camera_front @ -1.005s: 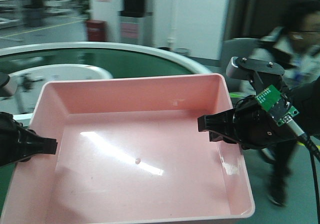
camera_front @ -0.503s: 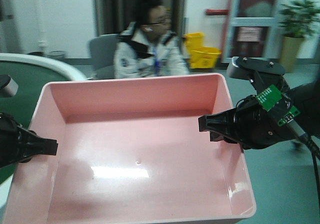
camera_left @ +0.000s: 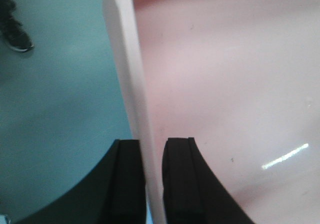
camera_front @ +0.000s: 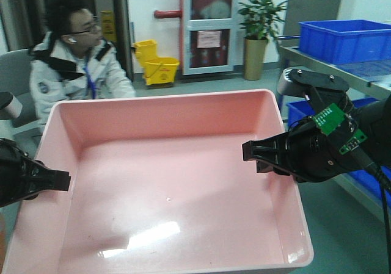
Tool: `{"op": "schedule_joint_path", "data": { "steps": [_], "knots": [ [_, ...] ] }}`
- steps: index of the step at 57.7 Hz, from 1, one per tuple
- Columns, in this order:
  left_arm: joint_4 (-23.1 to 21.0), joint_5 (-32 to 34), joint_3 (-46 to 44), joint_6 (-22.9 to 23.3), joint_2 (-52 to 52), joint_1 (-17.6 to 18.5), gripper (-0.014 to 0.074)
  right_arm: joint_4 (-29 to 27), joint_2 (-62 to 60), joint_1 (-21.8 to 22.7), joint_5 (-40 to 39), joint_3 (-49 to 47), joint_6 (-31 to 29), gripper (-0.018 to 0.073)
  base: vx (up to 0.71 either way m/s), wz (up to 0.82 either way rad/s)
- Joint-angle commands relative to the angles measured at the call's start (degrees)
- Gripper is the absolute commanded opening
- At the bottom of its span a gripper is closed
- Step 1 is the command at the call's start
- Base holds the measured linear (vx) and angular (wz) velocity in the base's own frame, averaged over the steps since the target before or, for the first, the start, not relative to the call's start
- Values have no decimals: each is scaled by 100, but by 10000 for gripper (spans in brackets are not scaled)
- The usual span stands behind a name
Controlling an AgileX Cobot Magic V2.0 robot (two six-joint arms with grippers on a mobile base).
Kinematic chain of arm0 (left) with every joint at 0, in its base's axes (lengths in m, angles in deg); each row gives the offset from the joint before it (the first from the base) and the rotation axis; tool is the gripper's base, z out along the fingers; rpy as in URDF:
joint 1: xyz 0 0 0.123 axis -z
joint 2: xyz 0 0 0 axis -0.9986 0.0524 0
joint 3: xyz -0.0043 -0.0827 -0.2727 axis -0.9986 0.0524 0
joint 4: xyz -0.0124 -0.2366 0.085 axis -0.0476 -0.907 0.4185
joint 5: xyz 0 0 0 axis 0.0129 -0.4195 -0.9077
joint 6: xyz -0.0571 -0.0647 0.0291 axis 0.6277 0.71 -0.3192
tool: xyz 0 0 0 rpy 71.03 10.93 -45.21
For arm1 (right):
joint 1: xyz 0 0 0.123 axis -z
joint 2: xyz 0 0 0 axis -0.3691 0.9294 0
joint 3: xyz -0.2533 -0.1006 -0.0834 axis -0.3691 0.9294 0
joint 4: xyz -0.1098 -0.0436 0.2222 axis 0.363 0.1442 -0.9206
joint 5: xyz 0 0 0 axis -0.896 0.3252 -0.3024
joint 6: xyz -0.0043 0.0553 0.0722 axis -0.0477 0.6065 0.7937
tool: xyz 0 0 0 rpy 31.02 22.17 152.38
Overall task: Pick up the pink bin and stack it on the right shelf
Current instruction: 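Hold the pink bin with both grippers while the base drives to the table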
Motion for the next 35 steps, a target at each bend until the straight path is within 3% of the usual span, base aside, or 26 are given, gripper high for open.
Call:
{"op": "schedule_joint_path", "data": {
  "steps": [1, 17, 35],
  "knots": [
    [-242, 144, -168, -108, -209, 32, -1, 156, -212, 60, -679, -189, 55, -8, 21, -43],
    [-242, 144, -168, -108, -209, 32, -1, 156, -212, 60, -679, -189, 55, -8, 26, -36],
    [-242, 144, -168, -108, -209, 32, -1, 156, -212, 60, -679, -189, 55, -8, 35, -14]
  ]
}}
